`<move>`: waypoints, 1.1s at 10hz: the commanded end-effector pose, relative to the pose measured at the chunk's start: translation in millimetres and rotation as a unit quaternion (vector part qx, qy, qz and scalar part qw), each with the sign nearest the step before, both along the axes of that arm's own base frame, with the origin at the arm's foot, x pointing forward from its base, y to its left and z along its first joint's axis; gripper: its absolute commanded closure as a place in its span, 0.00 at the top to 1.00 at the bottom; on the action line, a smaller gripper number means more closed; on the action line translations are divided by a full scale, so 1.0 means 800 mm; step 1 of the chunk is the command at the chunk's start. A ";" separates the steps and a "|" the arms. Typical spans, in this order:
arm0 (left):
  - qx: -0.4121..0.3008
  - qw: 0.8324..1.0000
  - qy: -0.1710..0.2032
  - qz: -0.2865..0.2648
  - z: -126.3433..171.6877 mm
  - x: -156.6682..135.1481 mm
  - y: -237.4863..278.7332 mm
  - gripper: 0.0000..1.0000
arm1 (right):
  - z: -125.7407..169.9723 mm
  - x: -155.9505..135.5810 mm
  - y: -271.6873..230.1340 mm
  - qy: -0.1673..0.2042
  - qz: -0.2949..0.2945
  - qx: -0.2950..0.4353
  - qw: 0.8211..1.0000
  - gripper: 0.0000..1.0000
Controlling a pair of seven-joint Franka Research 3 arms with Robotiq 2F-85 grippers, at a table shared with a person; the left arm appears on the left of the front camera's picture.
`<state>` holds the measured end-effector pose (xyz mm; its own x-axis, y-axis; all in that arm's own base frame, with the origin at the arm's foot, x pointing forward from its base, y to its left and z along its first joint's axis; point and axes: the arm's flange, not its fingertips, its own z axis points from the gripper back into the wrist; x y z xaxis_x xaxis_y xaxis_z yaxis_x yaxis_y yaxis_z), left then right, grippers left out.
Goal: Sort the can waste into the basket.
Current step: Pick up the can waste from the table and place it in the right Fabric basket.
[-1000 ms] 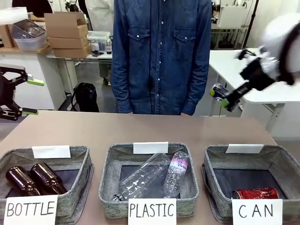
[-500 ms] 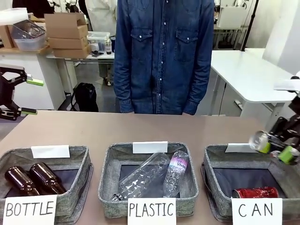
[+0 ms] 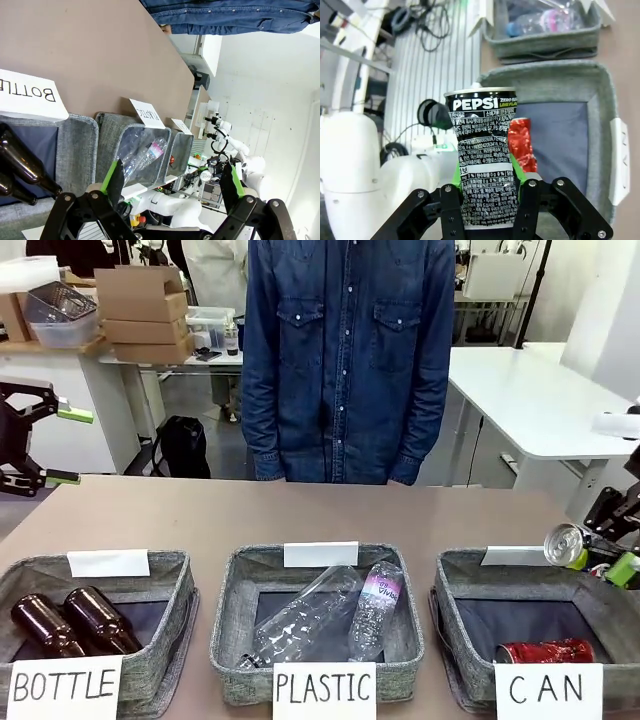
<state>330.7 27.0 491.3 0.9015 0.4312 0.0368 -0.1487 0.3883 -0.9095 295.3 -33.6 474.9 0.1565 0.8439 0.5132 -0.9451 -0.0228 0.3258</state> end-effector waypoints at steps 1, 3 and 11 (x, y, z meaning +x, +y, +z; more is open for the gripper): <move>0.001 1.000 -0.004 -0.006 0.001 -0.001 0.003 1.00 | -0.002 0.014 -0.002 -0.024 -0.008 0.004 1.000 0.94; 0.001 1.000 -0.004 -0.006 0.001 -0.001 0.003 1.00 | -0.001 0.019 -0.003 -0.028 -0.015 0.008 0.999 1.00; 0.001 1.000 -0.004 -0.006 0.001 -0.001 0.003 1.00 | 0.022 0.037 -0.002 0.040 -0.182 0.130 0.974 1.00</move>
<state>330.7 27.0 491.3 0.9015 0.4313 0.0367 -0.1487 0.3884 -0.9094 316.1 -36.7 480.1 0.2951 0.7425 0.6014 -0.9335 0.0899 0.3471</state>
